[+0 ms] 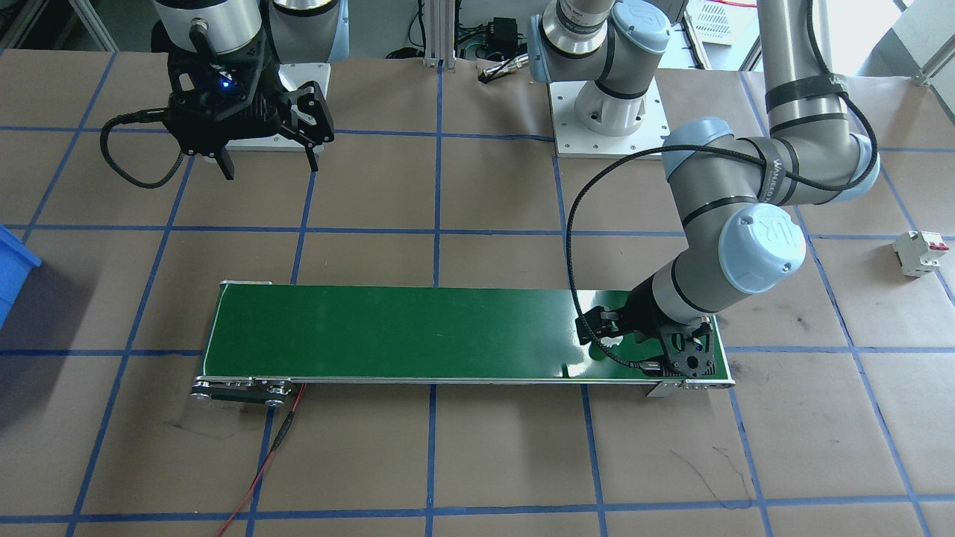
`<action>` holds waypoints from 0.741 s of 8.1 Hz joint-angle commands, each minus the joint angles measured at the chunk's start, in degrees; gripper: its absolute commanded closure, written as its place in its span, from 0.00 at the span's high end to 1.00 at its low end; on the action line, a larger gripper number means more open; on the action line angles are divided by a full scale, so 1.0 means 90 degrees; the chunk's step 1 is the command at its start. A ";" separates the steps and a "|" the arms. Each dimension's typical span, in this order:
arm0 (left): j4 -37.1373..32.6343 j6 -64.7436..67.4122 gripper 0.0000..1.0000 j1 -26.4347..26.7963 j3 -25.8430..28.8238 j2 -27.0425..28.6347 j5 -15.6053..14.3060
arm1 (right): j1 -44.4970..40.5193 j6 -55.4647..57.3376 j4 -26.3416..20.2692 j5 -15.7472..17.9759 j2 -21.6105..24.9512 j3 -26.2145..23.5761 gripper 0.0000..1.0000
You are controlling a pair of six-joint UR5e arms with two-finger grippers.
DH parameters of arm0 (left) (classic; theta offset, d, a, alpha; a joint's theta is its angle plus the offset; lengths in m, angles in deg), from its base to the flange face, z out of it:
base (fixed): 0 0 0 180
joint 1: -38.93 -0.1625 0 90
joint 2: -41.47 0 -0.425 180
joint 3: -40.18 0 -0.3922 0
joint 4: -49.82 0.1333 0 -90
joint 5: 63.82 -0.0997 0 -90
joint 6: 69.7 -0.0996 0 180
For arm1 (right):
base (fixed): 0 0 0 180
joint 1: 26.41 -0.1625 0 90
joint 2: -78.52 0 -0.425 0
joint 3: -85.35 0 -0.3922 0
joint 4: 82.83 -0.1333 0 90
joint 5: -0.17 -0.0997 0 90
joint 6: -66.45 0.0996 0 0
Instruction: Move button from left to right
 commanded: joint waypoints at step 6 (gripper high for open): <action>-0.2986 0.0603 1.00 0.0684 0.2426 -0.1170 -0.0868 | 0.0019 -0.0087 -0.0029 0.0097 -0.0038 -0.0010 1.00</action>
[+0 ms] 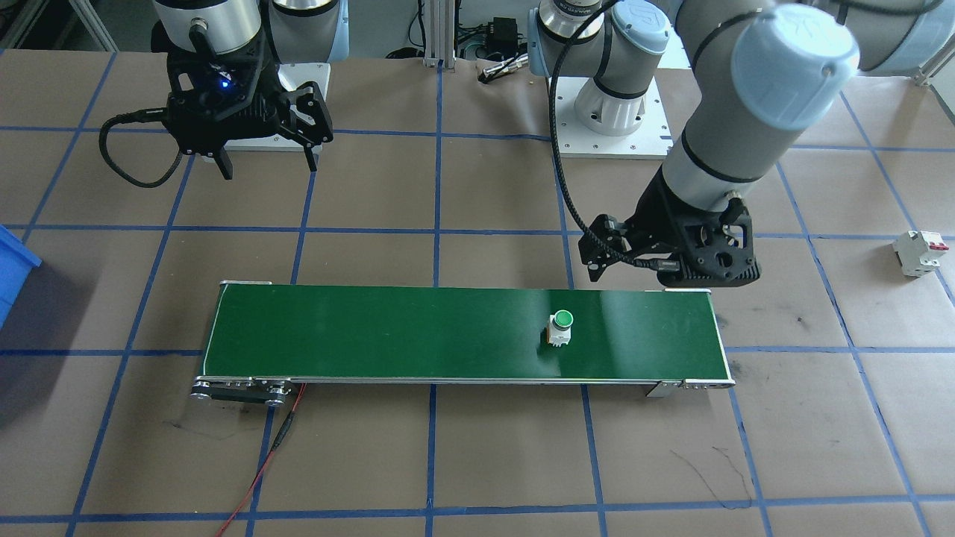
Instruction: Move button from left to right
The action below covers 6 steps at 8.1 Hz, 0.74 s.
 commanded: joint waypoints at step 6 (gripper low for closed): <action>-0.1280 0.0221 1.00 0.0265 0.1170 -0.0704 -0.0713 | 0.0290 0.0005 0.0571 0.0054 -0.0776 -0.0895 1.00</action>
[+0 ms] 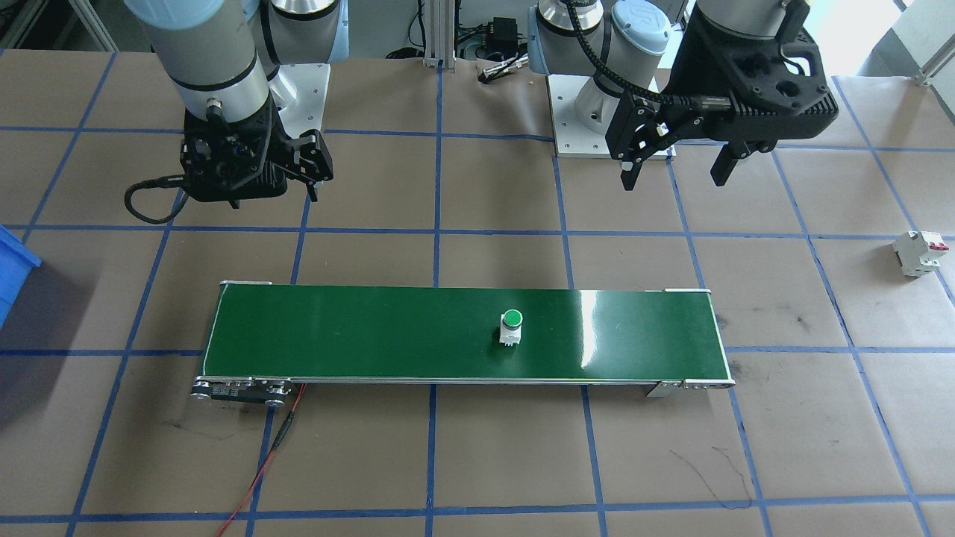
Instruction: Move button from left to right
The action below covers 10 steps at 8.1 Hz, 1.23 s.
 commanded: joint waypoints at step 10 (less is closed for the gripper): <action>0.0055 -0.0031 1.00 0.0094 0.0040 -0.0123 0.0010 | 0.1229 -0.0468 0.2289 -0.1678 -0.1378 -0.0890 1.00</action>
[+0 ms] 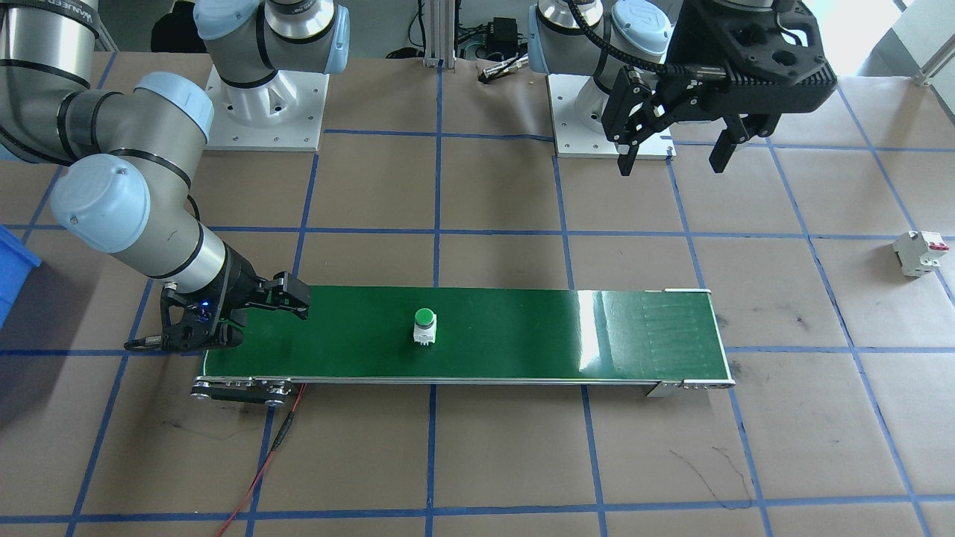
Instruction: Move button from left to right
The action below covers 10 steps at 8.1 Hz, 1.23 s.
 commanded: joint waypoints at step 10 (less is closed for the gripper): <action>0.0333 0.0050 1.00 0.0220 -0.0077 -0.0065 -0.0010 | -0.0450 0.1442 0.0603 -0.0391 -0.0142 -0.0041 1.00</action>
